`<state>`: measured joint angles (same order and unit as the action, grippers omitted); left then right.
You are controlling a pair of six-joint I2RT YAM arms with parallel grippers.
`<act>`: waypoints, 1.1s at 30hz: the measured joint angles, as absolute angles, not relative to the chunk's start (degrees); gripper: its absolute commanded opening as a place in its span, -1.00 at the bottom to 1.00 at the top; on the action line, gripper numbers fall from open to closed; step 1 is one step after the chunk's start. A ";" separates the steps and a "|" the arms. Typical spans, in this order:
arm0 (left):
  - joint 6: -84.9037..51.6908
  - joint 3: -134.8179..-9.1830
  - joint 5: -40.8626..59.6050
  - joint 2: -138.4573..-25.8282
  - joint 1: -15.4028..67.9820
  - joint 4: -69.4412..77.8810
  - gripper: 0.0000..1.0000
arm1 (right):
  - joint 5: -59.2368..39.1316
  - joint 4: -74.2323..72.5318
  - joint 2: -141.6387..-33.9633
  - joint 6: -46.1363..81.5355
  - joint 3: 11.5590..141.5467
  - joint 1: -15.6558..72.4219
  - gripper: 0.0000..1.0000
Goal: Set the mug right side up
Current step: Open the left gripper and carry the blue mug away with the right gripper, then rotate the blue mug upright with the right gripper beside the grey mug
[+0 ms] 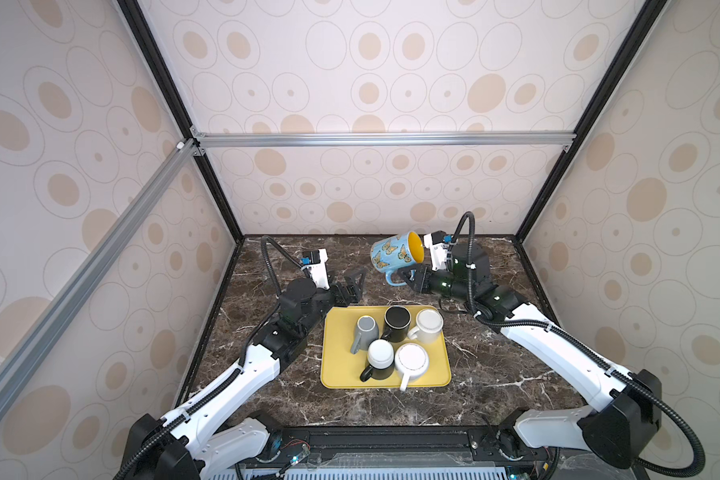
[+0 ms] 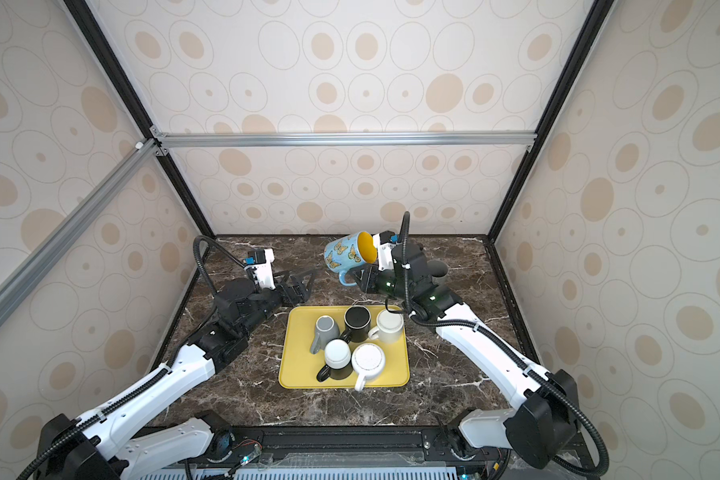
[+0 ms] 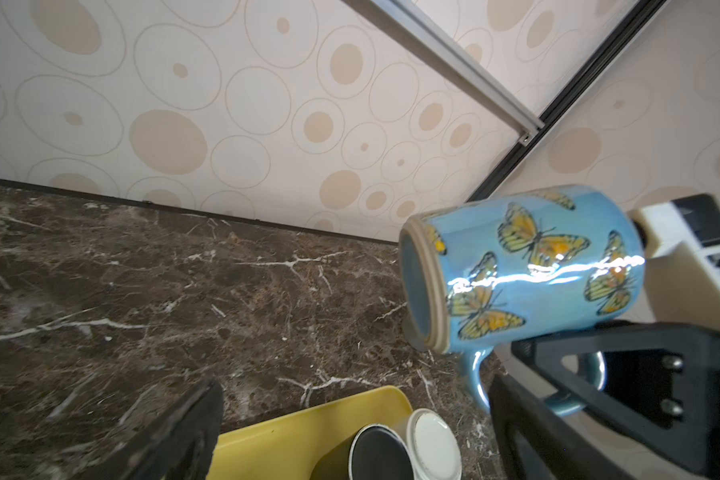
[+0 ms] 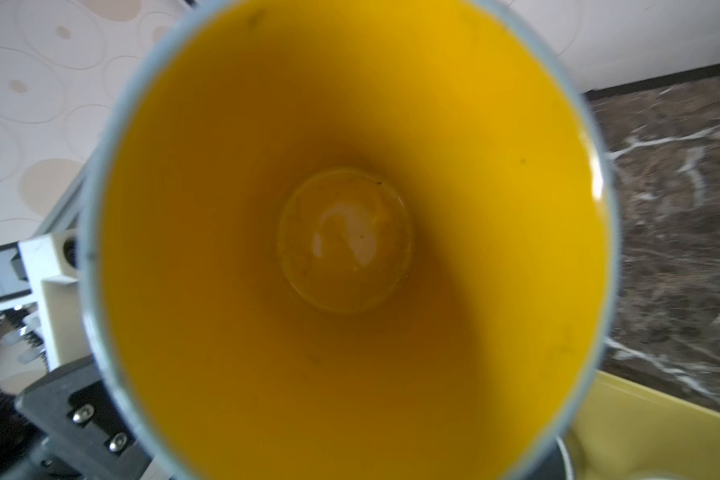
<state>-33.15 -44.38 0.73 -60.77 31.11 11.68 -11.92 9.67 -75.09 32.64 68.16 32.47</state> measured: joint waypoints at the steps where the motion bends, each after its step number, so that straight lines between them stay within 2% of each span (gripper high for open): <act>1: -32.64 -44.27 0.01 -60.66 31.11 10.92 1.00 | -9.37 10.41 -75.09 31.03 68.58 32.45 -1.00; 6: -30.94 -43.42 -1.61 -60.53 31.11 9.91 1.00 | 1.43 16.38 -75.96 23.53 70.72 31.70 -1.00; 11: -30.28 -42.57 -1.19 -60.86 31.11 9.85 1.00 | 6.35 21.10 -81.65 19.38 76.77 29.87 -1.00; 21: -30.26 -42.57 -0.03 -62.30 31.11 9.76 1.00 | 9.91 26.26 -92.05 14.74 83.05 25.78 -1.00; 33: -29.98 -41.21 2.13 -61.10 31.11 9.91 1.00 | 12.27 29.85 -97.34 13.89 83.22 22.06 -1.00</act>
<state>-29.98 -41.21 2.13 -61.10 31.11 9.91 12.27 29.85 -97.34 13.89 83.22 22.06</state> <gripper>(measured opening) 0.999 0.213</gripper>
